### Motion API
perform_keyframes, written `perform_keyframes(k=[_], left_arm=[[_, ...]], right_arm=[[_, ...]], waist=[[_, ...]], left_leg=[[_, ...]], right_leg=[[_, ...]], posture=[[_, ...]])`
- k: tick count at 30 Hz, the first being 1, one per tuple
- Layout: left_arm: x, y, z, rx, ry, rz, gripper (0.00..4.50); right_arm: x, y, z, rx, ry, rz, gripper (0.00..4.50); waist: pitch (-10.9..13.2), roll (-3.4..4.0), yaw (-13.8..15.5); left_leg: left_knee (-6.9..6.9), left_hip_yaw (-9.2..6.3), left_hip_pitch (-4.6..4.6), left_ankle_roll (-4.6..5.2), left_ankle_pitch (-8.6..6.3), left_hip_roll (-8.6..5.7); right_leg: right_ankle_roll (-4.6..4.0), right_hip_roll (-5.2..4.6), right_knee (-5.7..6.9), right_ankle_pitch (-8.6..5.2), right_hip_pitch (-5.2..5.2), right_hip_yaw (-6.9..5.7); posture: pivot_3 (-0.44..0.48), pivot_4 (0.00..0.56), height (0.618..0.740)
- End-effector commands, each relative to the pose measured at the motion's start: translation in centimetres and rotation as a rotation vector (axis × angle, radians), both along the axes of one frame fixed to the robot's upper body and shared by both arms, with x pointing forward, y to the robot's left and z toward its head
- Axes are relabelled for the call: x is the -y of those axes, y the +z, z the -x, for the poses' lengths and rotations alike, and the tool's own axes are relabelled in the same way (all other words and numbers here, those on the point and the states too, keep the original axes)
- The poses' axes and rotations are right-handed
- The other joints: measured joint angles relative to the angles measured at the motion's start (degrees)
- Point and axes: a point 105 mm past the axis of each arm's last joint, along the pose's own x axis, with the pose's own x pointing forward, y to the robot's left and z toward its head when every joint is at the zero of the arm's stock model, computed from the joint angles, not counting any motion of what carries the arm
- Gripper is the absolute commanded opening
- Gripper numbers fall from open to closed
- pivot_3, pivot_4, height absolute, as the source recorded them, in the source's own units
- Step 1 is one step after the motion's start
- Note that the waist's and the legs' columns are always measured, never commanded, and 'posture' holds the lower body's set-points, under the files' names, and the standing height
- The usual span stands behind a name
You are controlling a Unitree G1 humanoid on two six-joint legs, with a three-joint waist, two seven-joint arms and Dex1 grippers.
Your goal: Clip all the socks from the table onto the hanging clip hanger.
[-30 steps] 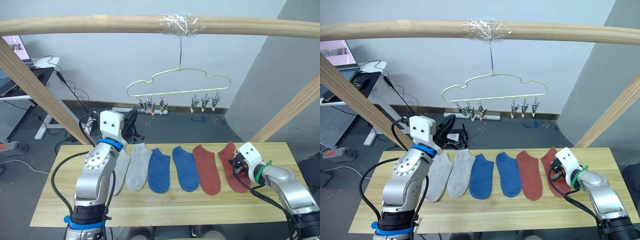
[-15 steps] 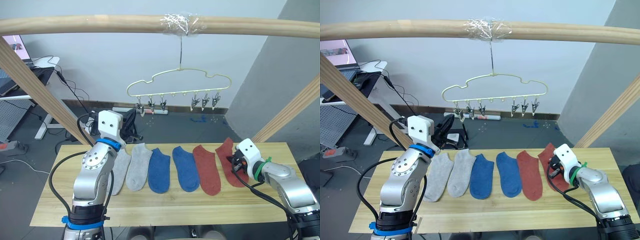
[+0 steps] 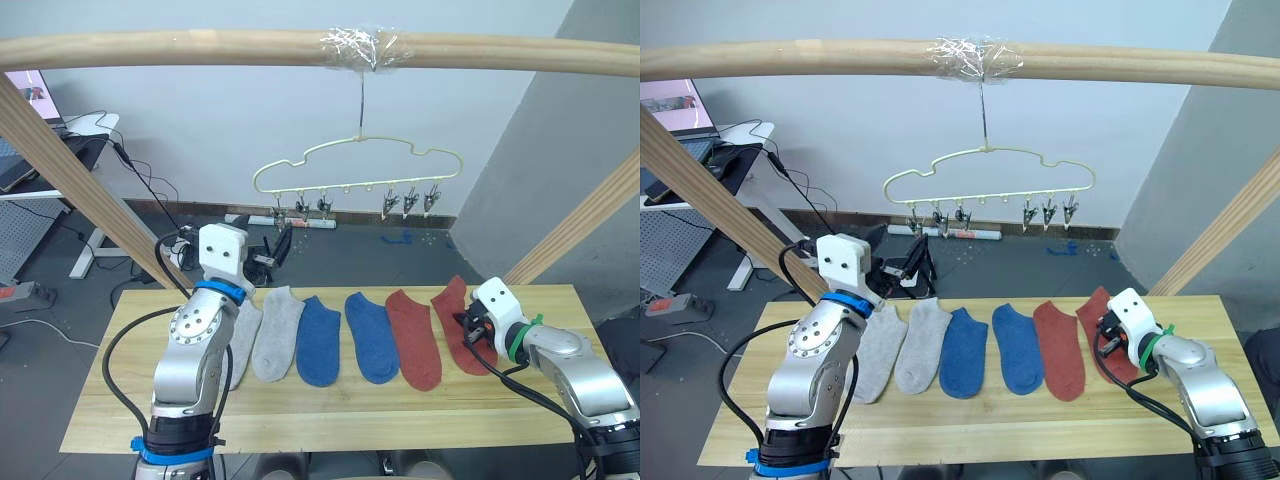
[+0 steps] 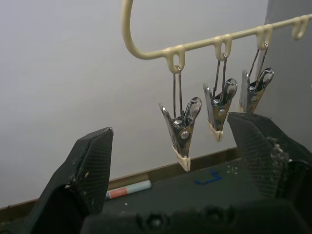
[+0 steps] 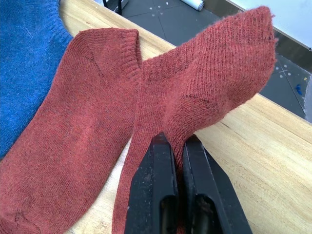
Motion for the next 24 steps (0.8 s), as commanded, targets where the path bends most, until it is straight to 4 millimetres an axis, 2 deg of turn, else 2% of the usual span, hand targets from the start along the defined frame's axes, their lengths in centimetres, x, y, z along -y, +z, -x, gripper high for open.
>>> perform_keyframes(k=[1, 8, 24], left_arm=[[0.3, 1.0, -0.1, 0.057, 0.001, 0.009, 4.03], [0.1, 1.4, -0.8, 0.096, 0.052, 0.022, 4.03], [0.7, 1.3, -2.0, 0.106, 0.049, 0.018, 4.03]], right_arm=[[0.4, 0.7, -0.1, 0.021, 0.000, -0.005, 0.00], [0.4, 0.7, 0.0, 0.019, -0.005, -0.010, 0.00], [0.5, 1.1, -0.1, 0.026, -0.016, -0.013, 0.00]], waist=[[0.00, 0.00, -0.01], [0.00, 0.00, -0.02], [0.00, 0.00, -0.07]], left_leg=[[0.00, 0.01, -0.01, 0.00, 0.00, 0.00], [0.01, 0.00, -0.01, 0.00, 0.00, 0.00], [0.00, 0.00, -0.01, -0.01, 0.01, 0.00]], right_leg=[[0.00, 0.00, 0.00, 0.00, 0.00, 0.00], [0.00, 0.00, 0.00, 0.00, -0.01, -0.01], [0.00, 0.00, -0.01, 0.00, -0.01, -0.01]], posture=[[-0.044, 0.188, 0.740], [-0.044, 0.188, 0.740], [-0.068, 0.196, 0.740]])
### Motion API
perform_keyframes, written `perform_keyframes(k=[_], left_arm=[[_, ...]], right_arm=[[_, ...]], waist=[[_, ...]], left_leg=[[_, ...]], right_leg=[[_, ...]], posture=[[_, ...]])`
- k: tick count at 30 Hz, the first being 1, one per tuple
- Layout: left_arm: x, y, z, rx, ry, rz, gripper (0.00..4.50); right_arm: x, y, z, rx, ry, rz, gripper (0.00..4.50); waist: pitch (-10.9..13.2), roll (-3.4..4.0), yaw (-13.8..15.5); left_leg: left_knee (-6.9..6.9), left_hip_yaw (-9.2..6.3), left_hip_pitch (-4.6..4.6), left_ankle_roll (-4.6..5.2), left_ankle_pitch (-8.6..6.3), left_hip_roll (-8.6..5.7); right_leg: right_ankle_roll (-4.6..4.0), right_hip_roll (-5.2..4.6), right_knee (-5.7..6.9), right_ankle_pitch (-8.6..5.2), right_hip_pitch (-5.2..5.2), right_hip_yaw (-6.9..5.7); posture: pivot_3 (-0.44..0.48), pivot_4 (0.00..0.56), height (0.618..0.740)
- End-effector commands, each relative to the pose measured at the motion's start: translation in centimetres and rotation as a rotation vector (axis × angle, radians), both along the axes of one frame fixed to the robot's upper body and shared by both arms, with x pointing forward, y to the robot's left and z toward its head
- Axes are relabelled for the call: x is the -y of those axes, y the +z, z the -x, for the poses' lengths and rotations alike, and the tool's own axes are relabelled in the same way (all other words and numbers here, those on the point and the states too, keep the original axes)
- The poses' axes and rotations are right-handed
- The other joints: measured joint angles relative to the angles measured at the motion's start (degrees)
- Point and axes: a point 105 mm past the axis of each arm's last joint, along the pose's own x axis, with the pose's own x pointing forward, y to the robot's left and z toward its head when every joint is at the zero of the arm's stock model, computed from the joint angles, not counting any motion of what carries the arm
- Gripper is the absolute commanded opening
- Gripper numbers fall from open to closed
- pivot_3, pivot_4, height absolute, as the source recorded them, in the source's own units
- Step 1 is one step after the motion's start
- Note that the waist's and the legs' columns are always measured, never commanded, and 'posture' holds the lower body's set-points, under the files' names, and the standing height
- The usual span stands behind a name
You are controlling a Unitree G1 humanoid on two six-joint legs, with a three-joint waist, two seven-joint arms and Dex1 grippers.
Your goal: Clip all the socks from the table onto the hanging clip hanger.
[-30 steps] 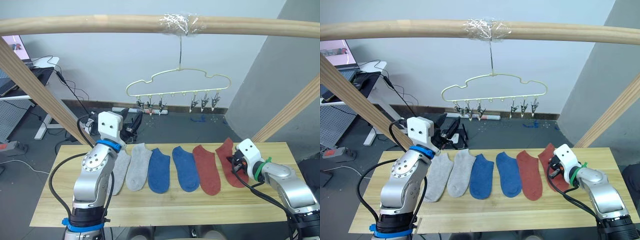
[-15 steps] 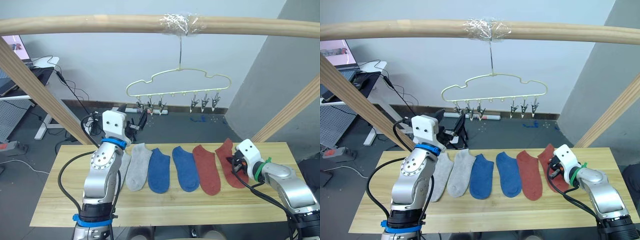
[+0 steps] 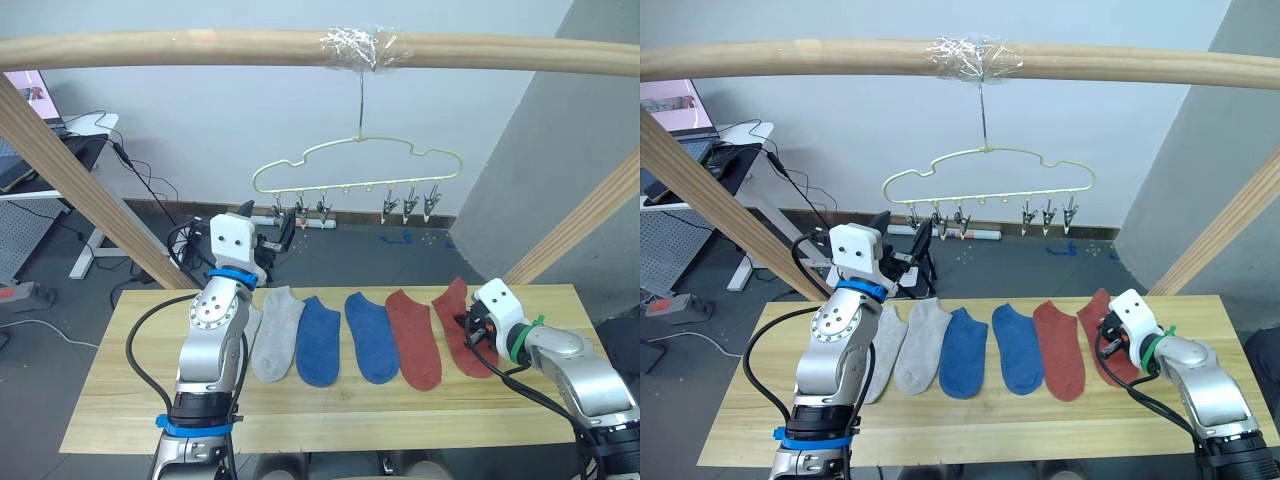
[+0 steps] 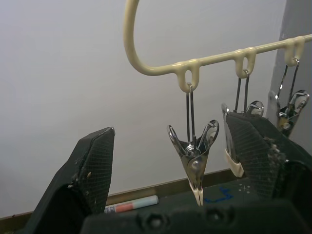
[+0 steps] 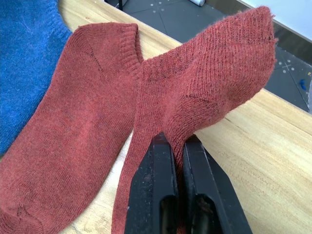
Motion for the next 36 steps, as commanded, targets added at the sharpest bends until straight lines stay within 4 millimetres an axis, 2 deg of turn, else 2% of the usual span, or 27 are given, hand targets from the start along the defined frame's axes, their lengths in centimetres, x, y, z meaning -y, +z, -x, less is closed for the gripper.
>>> perform_keyframes(k=[1, 19, 29, 36], left_arm=[[0.1, 1.3, -0.1, 0.059, 0.007, -0.007, 4.03], [-0.3, 1.3, -0.2, 0.066, 0.030, -0.024, 4.03], [-0.3, 1.9, 0.7, 0.078, -0.007, 0.014, 4.03], [-0.5, 1.5, 1.1, 0.065, 0.004, 0.009, 4.03]], right_arm=[[0.2, 1.3, -0.2, 0.048, -0.005, -0.007, 0.00], [0.0, 1.3, -0.1, 0.046, -0.003, -0.006, 0.00], [0.1, 1.0, 0.1, 0.039, -0.007, -0.004, 0.00], [0.0, 1.0, 0.0, 0.041, -0.005, -0.009, 0.00]], waist=[[0.00, 0.00, -0.01], [0.02, -0.02, -0.03], [0.10, -0.04, -0.04], [0.12, -0.04, -0.05]], left_leg=[[0.00, 0.00, 0.00, 0.00, 0.00, 0.00], [0.00, 0.00, 0.00, 0.01, -0.01, 0.00], [0.00, 0.00, 0.00, 0.01, 0.00, 0.00], [-0.01, 0.00, 0.00, 0.01, -0.01, 0.00]], right_leg=[[0.00, 0.00, 0.00, 0.00, 0.00, 0.00], [0.00, 0.00, 0.00, 0.00, 0.00, 0.00], [0.00, 0.00, 0.00, 0.00, 0.00, 0.00], [0.00, 0.00, 0.00, 0.00, 0.00, 0.00]], posture=[[-0.068, 0.196, 0.740], [-0.071, 0.202, 0.740], [-0.065, 0.205, 0.740], [-0.066, 0.204, 0.740]])
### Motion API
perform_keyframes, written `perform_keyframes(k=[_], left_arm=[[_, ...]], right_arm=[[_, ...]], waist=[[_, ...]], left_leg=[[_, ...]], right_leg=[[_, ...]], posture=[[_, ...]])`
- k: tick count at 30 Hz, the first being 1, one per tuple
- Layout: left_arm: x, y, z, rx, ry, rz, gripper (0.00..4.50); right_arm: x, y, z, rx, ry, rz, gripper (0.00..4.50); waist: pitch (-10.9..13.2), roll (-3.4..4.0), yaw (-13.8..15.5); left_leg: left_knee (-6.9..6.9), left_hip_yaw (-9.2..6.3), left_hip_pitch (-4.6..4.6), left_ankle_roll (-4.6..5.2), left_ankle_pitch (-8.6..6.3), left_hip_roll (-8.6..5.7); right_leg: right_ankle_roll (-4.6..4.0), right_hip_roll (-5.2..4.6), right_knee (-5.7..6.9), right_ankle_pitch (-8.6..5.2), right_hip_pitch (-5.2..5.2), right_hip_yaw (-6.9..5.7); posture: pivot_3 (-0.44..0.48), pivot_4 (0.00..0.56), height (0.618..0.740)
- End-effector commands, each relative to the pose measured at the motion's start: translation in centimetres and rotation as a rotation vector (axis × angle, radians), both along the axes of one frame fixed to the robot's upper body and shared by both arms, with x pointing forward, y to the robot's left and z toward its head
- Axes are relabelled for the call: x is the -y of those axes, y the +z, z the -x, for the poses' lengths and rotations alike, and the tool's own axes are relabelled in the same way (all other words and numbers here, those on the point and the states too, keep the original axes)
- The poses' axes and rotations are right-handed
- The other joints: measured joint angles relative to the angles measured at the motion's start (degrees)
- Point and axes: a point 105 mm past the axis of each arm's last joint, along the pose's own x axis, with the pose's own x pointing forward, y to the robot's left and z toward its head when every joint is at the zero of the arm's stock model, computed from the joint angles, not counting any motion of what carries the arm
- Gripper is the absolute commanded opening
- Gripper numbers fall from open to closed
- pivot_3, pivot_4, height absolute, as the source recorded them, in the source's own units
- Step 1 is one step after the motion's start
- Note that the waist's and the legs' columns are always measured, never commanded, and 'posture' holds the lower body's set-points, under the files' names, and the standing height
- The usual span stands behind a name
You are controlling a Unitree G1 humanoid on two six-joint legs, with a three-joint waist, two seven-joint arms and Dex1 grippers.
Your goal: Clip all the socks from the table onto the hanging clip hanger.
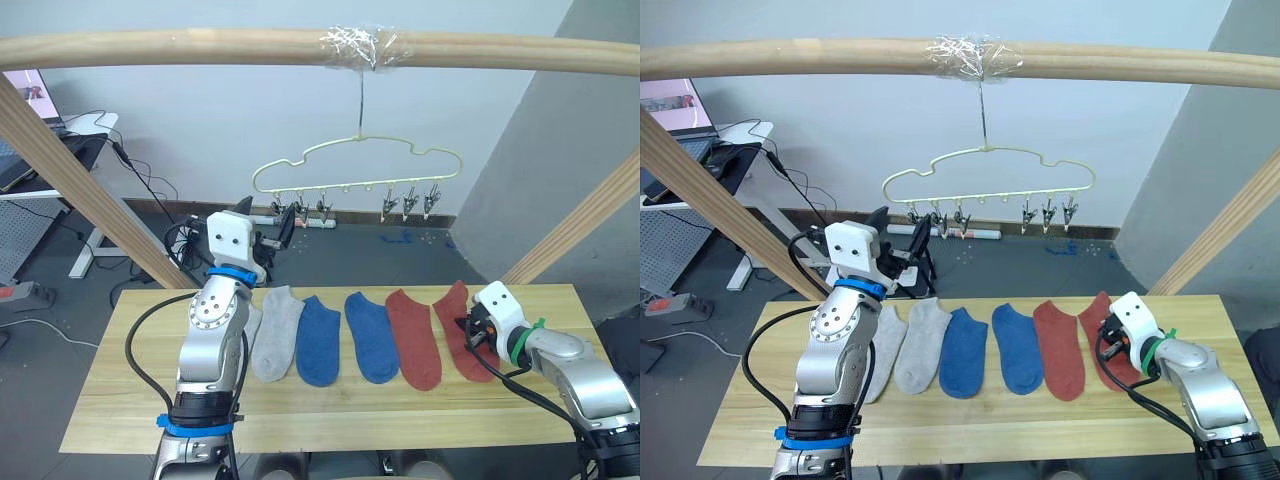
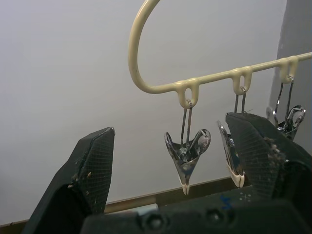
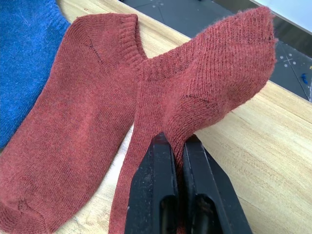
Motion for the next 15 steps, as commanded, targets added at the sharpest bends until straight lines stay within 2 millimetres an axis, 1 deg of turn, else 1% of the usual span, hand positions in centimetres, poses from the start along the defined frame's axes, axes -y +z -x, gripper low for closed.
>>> perform_keyframes(k=[1, 7, 15], left_arm=[[-0.19, 0.90, 0.61, 0.038, 0.005, -0.005, 4.03], [-0.08, 0.34, 0.46, 0.022, 0.004, -0.010, 4.03], [0.16, 0.67, -0.24, 0.032, 0.001, -0.010, 4.03]], right_arm=[[-0.08, 1.36, -0.32, 0.050, 0.003, -0.011, 0.00], [-0.16, 1.41, -0.32, 0.053, 0.004, -0.012, 0.00], [-0.22, 1.32, -0.07, 0.049, 0.002, -0.013, 0.00]], waist=[[0.01, 0.00, 0.01], [0.02, -0.01, 0.02], [0.05, -0.02, 0.01]], left_leg=[[0.00, 0.00, 0.00, 0.00, 0.00, 0.00], [0.00, -0.01, 0.00, 0.00, 0.00, 0.00], [0.00, 0.00, 0.00, 0.01, 0.00, 0.00]], right_leg=[[0.00, 0.00, 0.00, 0.00, 0.00, 0.00], [0.00, 0.00, 0.00, 0.00, 0.00, -0.01], [0.00, 0.00, 0.00, 0.00, 0.00, -0.01]], posture=[[-0.066, 0.204, 0.740], [-0.066, 0.204, 0.740], [-0.074, 0.208, 0.740]])
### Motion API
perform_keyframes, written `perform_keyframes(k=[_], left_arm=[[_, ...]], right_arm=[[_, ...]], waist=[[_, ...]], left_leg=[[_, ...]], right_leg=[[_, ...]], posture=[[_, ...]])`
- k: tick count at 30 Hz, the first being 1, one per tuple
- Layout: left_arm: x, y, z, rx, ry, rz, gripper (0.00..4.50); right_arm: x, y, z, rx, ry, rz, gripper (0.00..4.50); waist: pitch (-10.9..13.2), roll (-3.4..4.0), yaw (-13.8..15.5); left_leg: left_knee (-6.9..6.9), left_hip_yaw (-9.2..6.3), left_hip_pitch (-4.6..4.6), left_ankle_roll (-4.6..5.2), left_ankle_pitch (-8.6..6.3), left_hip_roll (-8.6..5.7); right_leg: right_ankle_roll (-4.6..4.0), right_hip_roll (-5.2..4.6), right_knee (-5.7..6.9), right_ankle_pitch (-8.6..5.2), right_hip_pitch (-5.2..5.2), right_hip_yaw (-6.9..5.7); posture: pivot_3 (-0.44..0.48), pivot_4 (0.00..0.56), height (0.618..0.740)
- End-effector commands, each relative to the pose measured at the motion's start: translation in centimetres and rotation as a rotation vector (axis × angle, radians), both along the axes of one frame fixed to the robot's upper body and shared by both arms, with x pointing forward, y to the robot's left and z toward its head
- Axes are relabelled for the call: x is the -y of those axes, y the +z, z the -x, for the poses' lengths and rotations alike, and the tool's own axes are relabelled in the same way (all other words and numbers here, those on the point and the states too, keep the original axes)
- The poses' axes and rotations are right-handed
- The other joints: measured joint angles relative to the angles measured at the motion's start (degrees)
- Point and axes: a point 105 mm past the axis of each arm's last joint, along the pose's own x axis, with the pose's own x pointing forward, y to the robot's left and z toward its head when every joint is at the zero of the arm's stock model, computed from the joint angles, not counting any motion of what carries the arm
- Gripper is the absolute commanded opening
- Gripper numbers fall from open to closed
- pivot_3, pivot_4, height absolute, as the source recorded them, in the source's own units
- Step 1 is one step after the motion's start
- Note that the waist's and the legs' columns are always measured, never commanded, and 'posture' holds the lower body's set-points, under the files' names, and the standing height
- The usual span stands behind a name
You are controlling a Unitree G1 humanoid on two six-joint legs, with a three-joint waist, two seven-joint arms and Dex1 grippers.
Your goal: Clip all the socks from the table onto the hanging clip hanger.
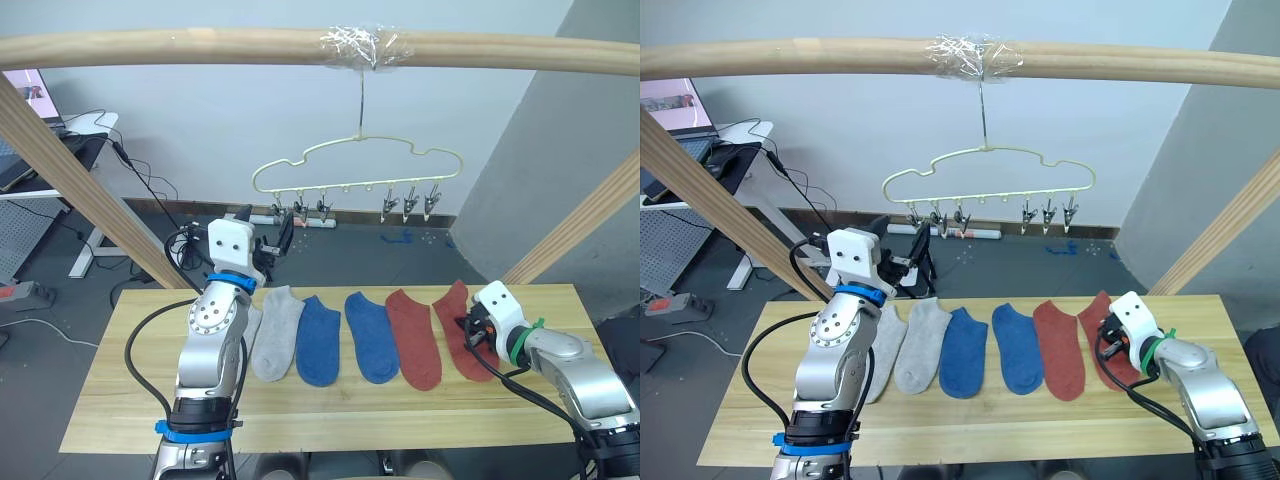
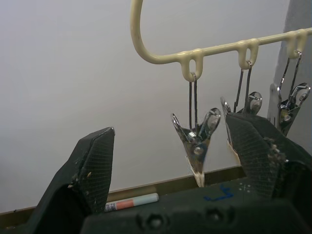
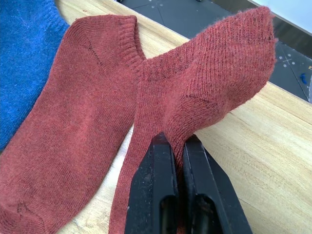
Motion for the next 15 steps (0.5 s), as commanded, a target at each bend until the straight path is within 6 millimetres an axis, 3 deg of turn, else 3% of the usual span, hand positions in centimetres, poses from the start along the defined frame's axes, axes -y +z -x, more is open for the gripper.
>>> perform_keyframes(k=[1, 15], left_arm=[[0.23, 1.39, -0.04, 0.062, -0.003, -0.008, 4.03], [0.15, 1.52, -0.35, 0.075, 0.006, -0.020, 4.03]], right_arm=[[0.02, 1.18, -0.10, 0.042, 0.001, -0.010, 0.00], [0.27, 1.22, 0.11, 0.041, -0.003, -0.003, 0.00]], waist=[[0.00, 0.00, -0.01], [0.04, 0.00, -0.02]], left_leg=[[0.00, 0.00, 0.00, 0.00, 0.00, 0.00], [0.00, 0.00, 0.00, 0.00, 0.00, 0.00]], right_leg=[[0.00, 0.00, 0.00, 0.00, 0.00, 0.01], [0.00, 0.00, -0.01, 0.00, 0.00, 0.00]], posture=[[-0.074, 0.208, 0.740], [-0.082, 0.208, 0.740]])
